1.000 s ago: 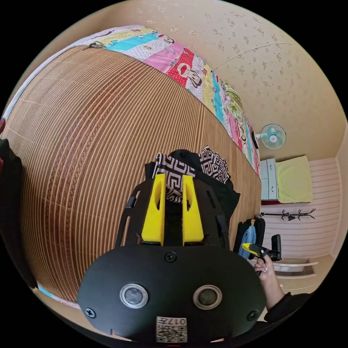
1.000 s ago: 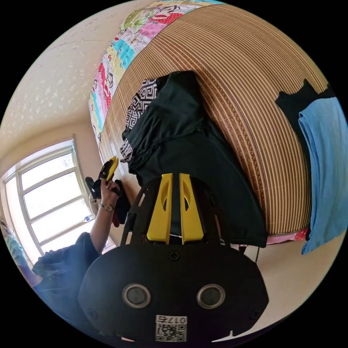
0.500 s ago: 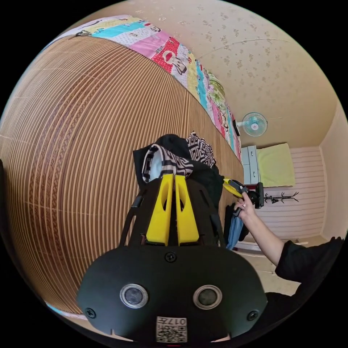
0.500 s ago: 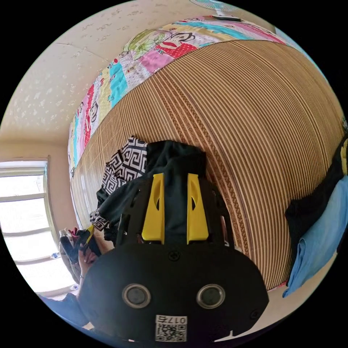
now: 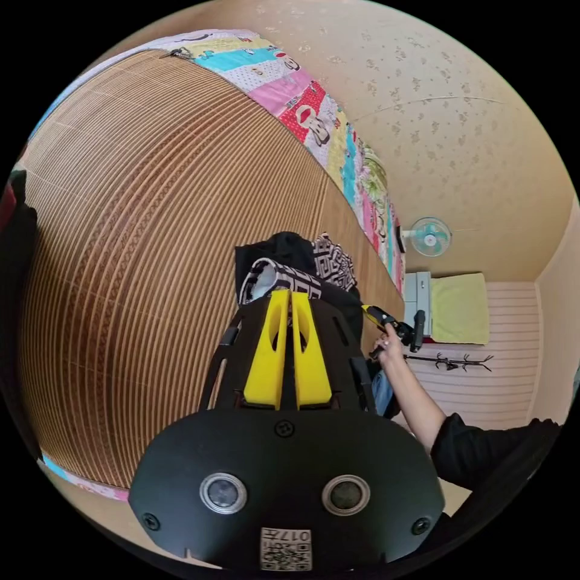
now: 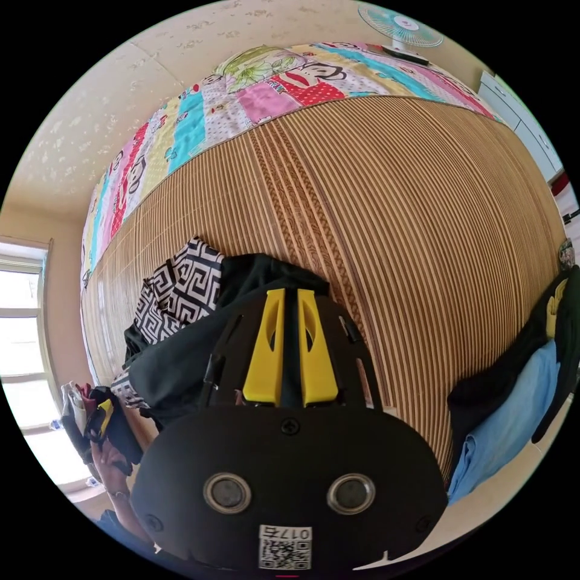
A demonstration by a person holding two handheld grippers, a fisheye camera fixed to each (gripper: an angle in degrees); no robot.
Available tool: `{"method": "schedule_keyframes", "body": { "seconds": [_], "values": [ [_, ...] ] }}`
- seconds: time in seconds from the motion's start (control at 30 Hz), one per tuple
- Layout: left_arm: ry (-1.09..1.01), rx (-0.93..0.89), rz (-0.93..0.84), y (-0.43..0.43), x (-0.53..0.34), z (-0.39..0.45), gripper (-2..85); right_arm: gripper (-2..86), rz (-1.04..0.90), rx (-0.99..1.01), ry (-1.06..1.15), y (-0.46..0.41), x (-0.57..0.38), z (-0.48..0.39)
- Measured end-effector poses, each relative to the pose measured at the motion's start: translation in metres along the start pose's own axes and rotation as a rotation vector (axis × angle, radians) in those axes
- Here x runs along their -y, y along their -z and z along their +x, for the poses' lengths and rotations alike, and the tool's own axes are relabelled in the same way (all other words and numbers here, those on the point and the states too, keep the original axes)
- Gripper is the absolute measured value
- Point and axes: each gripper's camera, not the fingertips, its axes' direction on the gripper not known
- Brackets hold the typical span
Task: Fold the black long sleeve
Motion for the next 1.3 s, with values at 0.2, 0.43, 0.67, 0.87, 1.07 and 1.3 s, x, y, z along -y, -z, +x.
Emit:
{"method": "schedule_keyframes", "body": {
  "seconds": [0.2,0.43,0.67,0.87,1.07,1.3],
  "values": [
    [0.052,-0.060,0.090,0.002,0.009,-0.038,8.4,7.0,0.093,-0.033,0.048,0.034,-0.036,-0.021],
    [-0.004,0.043,-0.090,-0.045,0.033,-0.029,2.6,7.5,0.006,0.133,0.532,0.023,-0.108,-0.119],
    [0.002,-0.072,0.099,-0.013,0.013,-0.037,2.8,6.9,-0.213,0.130,0.513,-0.019,-0.102,-0.106],
    [-0.011,-0.055,0.136,0.001,-0.026,-0.040,9.8,7.6,-0.099,0.128,0.434,0.033,-0.102,-0.061],
    [0.004,0.028,0.033,-0.022,-0.049,-0.026,5.2,5.4,-0.198,-0.045,0.512,0.010,-0.106,-0.044],
    [-0.012,-0.104,0.012,-0.014,-0.044,-0.023,0.4,1.4,-0.179,0.013,0.466,0.029,-0.101,-0.017]
  ]
}}
